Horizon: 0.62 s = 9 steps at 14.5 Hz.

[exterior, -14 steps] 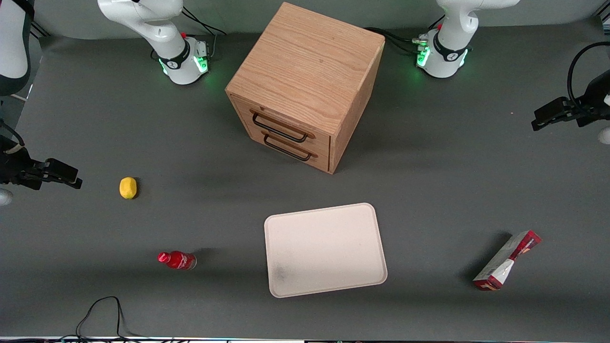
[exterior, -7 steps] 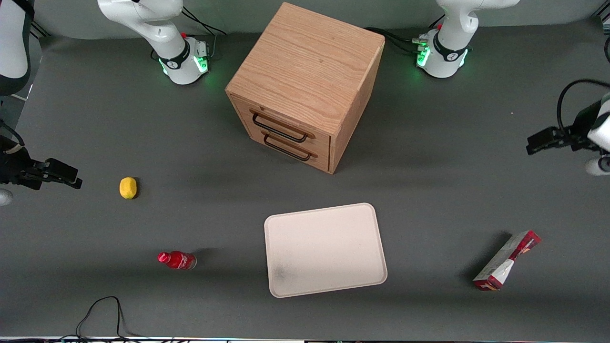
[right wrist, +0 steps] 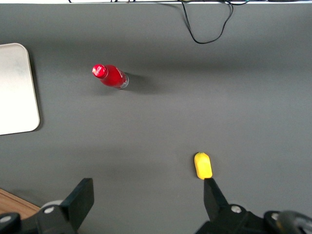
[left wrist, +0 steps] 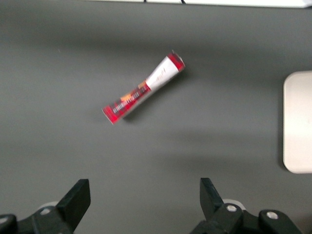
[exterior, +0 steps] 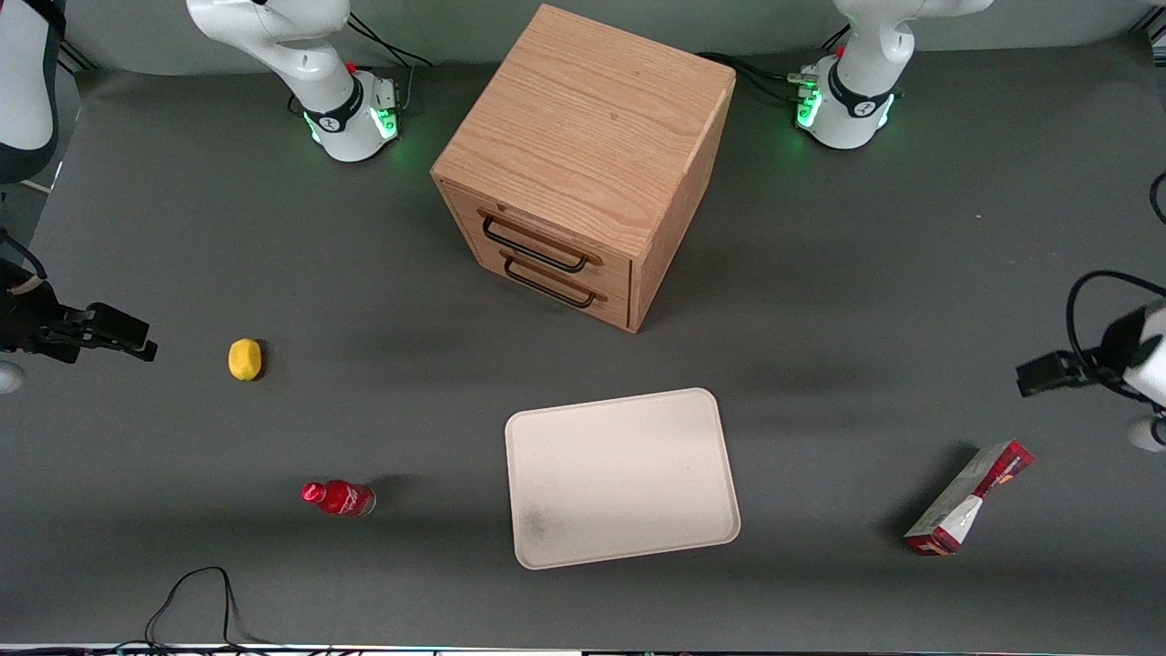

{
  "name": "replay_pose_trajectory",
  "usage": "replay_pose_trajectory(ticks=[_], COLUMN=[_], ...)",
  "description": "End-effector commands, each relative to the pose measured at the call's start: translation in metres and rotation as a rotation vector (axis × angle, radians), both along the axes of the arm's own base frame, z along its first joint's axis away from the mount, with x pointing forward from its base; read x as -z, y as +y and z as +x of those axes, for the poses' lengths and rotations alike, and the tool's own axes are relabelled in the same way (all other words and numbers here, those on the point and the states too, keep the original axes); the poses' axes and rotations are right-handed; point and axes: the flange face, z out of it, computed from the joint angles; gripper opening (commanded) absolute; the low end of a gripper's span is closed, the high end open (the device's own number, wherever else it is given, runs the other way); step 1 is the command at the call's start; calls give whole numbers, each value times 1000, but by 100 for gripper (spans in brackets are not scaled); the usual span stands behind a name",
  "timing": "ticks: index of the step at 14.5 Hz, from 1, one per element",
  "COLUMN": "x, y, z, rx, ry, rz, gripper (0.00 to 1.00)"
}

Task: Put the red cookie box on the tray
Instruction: 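Move the open left gripper down toward the red cookie box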

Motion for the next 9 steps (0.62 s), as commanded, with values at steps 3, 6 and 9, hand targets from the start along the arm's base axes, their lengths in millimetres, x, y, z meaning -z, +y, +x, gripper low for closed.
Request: replay_pose_trajectory(ticks=[3,6,9], x=[7,15,26], y=[40,45,42], z=[41,46,47], rx=[48,58,165], ry=[-50,-69,-44], rz=[11,8,9], gripper=[100,100,100])
